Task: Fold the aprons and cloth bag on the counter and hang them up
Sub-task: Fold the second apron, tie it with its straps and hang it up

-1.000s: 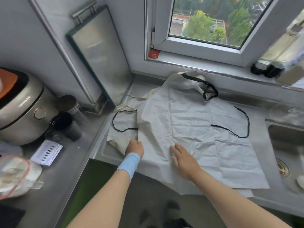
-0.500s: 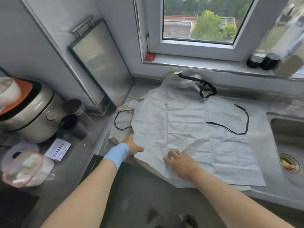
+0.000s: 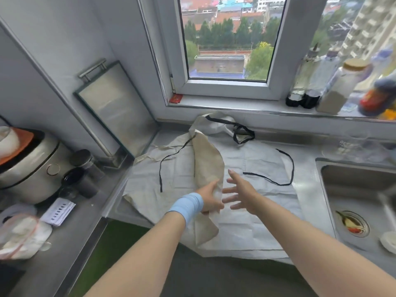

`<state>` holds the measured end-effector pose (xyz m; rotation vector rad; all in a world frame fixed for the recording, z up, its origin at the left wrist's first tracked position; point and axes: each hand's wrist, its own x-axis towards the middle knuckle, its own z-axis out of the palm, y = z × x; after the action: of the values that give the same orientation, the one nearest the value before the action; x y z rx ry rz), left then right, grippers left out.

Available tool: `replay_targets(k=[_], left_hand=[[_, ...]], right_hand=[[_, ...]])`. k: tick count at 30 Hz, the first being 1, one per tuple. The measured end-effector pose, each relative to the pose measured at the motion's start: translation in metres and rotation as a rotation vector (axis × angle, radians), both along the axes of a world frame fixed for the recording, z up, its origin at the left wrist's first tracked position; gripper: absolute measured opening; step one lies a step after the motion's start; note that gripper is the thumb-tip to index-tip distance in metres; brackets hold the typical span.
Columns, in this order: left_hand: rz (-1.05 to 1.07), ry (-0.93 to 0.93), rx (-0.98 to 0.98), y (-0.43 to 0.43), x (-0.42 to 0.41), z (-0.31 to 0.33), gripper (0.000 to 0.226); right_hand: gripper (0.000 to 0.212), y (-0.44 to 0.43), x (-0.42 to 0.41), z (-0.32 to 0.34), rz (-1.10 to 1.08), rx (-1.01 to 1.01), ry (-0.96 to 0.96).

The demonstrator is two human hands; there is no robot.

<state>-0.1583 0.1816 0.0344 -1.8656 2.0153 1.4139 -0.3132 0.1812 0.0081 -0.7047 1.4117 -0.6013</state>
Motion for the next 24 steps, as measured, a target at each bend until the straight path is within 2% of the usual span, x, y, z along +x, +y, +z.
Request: replay_targets(k=[4, 6, 9, 11, 13, 14, 17, 19, 21, 24], left_hand=[[-0.185, -0.037, 0.192, 0.022, -0.038, -0.019, 0.087], [-0.193, -0.063, 0.265, 0.024, -0.041, -0.024, 0.077], [-0.143, -0.135, 0.163, 0.012, -0.028, -0.025, 0.06], [-0.133, -0.224, 0.008, -0.002, -0.015, -0.025, 0.05], [-0.073, -0.245, -0.08, -0.015, -0.005, -0.027, 0.045], [-0.045, -0.246, -0.102, -0.021, -0.002, -0.03, 0.043], [-0.024, -0.251, -0.112, -0.036, -0.001, -0.041, 0.042], [-0.048, -0.264, -0.101, -0.047, -0.002, -0.047, 0.044], [-0.065, -0.277, -0.118, -0.065, -0.005, -0.053, 0.047], [-0.047, -0.263, -0.181, -0.094, -0.013, -0.059, 0.058]], right_hand=[[0.037, 0.008, -0.025, -0.021, 0.137, -0.097, 0.498], [0.031, 0.014, -0.036, -0.031, 0.242, -0.097, 0.774], [0.046, 0.022, -0.042, -0.048, 0.452, -0.169, 1.178], [0.067, 0.022, -0.041, -0.06, 0.594, -0.388, 1.321], [0.077, 0.016, -0.041, -0.071, 0.8, -0.593, 1.304], [0.076, 0.012, -0.04, -0.076, 0.903, -0.621, 1.262], [0.045, 0.0, -0.038, -0.084, 1.037, -0.474, 1.149], [0.037, -0.012, -0.037, -0.081, 0.994, -0.434, 1.147], [0.046, -0.033, -0.038, -0.072, 0.859, -0.414, 1.097], [0.058, -0.067, -0.04, -0.058, 0.642, -0.494, 1.091]])
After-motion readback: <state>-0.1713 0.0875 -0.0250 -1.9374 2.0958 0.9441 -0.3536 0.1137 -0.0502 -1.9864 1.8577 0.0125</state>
